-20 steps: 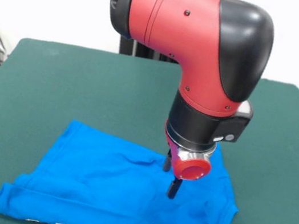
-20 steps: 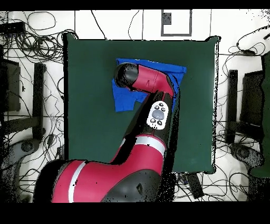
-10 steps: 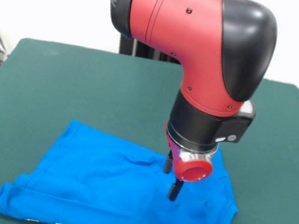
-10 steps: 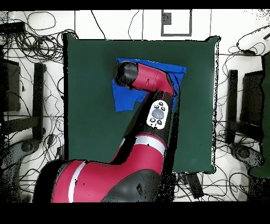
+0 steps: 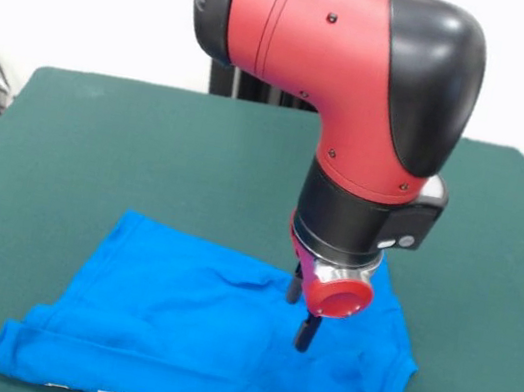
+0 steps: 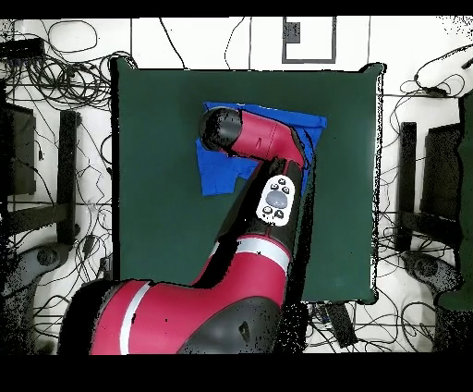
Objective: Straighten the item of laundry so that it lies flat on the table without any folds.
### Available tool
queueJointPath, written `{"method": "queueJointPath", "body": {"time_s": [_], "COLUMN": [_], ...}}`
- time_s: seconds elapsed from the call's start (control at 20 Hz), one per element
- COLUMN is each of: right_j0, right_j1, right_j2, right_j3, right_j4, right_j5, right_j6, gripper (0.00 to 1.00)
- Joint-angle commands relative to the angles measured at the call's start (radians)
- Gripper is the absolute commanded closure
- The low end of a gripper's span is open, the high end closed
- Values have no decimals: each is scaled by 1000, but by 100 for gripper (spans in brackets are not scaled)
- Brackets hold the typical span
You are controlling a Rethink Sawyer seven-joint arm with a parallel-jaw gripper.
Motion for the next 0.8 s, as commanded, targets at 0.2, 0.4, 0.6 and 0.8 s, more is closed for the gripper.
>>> {"method": "queueJointPath", "body": {"time_s": [0.2,0.4,0.6,0.8], "right_j0": [19,14,8,1], "right_j1": [13,-9,-29,-31], "right_j2": [119,127,127,133], "right_j3": [32,43,51,59], "right_j4": [0,-10,-18,-20], "right_j5": [62,90,109,89], "right_j6": [41,5,-16,-24], "gripper": [0,0,0,0]}}
